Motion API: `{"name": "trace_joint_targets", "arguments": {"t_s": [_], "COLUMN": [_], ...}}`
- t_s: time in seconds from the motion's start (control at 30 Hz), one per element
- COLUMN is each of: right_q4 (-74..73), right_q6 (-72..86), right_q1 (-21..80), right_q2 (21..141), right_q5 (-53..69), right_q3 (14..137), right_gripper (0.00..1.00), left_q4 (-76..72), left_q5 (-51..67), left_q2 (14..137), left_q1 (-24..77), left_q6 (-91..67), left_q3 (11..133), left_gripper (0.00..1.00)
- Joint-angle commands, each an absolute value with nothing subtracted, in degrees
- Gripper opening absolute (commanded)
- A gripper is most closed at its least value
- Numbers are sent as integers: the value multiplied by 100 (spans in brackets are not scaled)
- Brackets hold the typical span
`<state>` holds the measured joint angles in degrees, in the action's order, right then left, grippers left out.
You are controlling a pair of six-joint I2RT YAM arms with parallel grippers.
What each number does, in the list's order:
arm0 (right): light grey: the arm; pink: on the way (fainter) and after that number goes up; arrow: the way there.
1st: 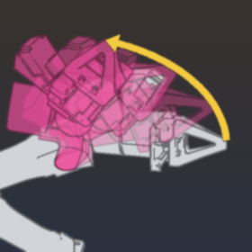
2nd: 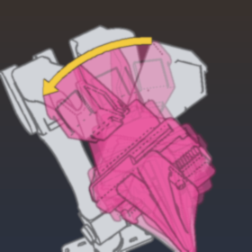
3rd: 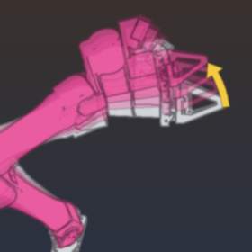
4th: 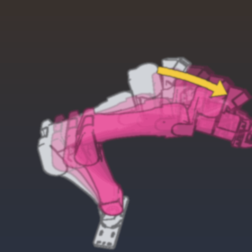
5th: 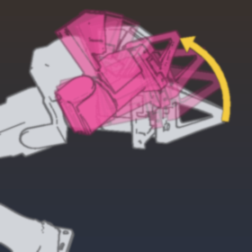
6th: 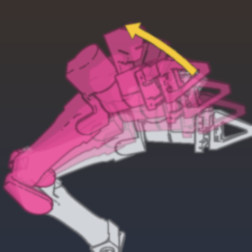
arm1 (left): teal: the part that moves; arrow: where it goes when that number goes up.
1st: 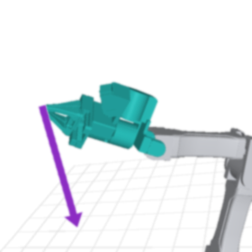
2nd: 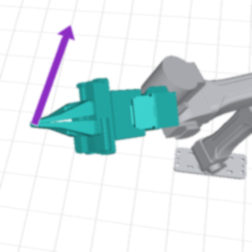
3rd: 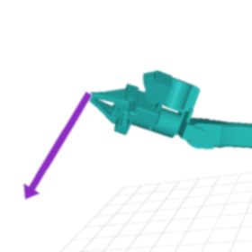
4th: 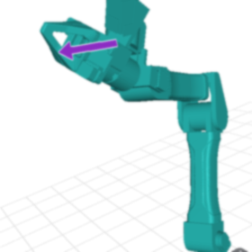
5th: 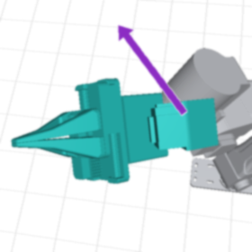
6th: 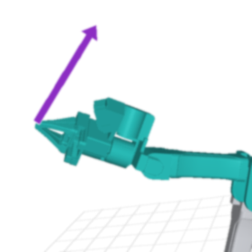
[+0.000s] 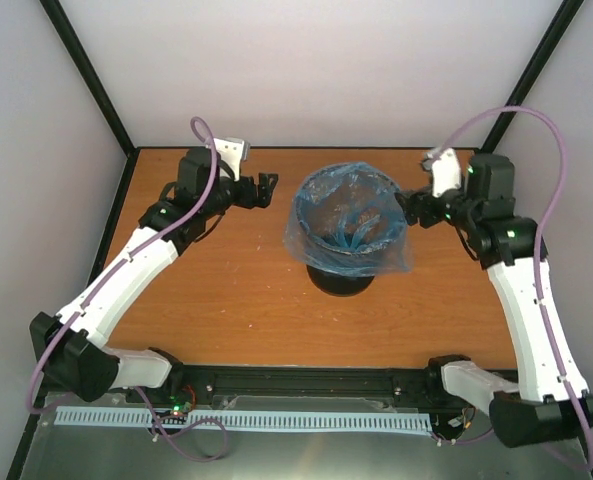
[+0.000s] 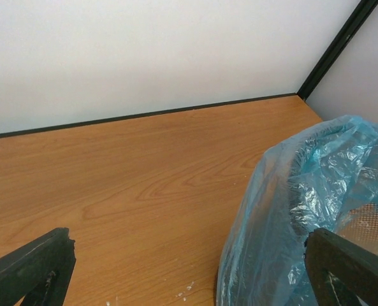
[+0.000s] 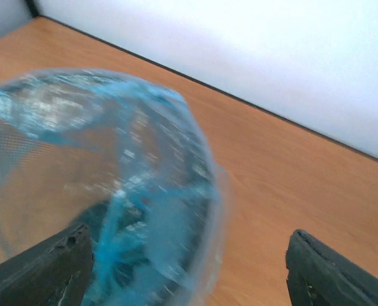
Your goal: Put the trash bags into the trash bin
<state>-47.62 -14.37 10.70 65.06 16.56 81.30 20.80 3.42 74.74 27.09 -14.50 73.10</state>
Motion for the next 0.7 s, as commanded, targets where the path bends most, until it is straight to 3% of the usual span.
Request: {"name": "trace_joint_targets", "arguments": {"t_s": [0.0, 0.03, 0.17, 0.3, 0.4, 0.47, 0.67], "right_q4": [-3754, -3566, -3211, -3636, -3056, -2630, -2470], "right_q6": [-556, -467, -477, -574, -458, -439, 262], "right_q1": [231, 54, -92, -105, -239, -281, -299], "right_q2": [5660, 5401, 4667, 4720, 4563, 4375, 4199], "right_q5": [1195, 1057, 893, 1538, 1699, 1429, 627], "right_q3": [7249, 7034, 6399, 6256, 5607, 5125, 4945], "right_gripper": [94, 99, 100, 100, 100, 100, 100], "left_q4": [2506, 2645, 2837, 2507, 1996, 1672, 1759], "left_q5": [557, 556, 185, -256, -586, -936, -1133], "left_q2": [7235, 7169, 6603, 5855, 5489, 5333, 5234], "left_q1": [2689, 2689, 2689, 2689, 2689, 2689, 2689], "left_q6": [-1764, -1767, -1662, -1427, -953, -656, -653], "left_q3": [7617, 7671, 7395, 6401, 5511, 4918, 4963], "left_gripper": [99, 99, 98, 98, 98, 98, 97]}}
